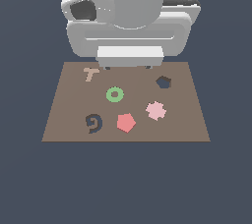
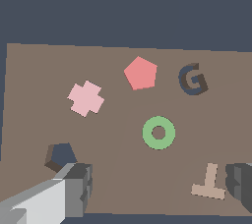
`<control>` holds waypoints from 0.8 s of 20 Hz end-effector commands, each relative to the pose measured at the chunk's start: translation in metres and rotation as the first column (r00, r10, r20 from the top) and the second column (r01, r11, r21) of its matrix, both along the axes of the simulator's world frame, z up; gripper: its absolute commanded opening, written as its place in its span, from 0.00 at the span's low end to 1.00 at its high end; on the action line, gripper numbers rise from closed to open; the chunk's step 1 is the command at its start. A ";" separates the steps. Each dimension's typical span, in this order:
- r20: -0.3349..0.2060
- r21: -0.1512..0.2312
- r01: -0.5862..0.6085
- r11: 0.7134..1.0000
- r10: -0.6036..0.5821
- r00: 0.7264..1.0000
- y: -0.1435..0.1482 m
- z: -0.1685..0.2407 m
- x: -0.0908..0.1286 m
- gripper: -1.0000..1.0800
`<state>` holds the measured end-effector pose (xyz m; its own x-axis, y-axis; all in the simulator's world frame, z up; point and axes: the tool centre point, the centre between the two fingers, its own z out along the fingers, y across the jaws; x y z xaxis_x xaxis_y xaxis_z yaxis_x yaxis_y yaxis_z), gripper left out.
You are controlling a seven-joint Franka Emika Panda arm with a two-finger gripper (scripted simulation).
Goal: Insert a designated object into the corresponding slot on a board.
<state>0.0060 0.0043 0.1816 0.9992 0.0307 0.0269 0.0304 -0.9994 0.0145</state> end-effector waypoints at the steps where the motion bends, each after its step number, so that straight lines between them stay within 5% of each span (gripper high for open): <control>1: 0.000 0.000 0.000 1.000 0.000 1.000 0.000 0.000 0.000 0.96; 16: -0.004 0.001 -0.142 0.990 0.142 0.990 -0.007 -0.017 0.010 0.96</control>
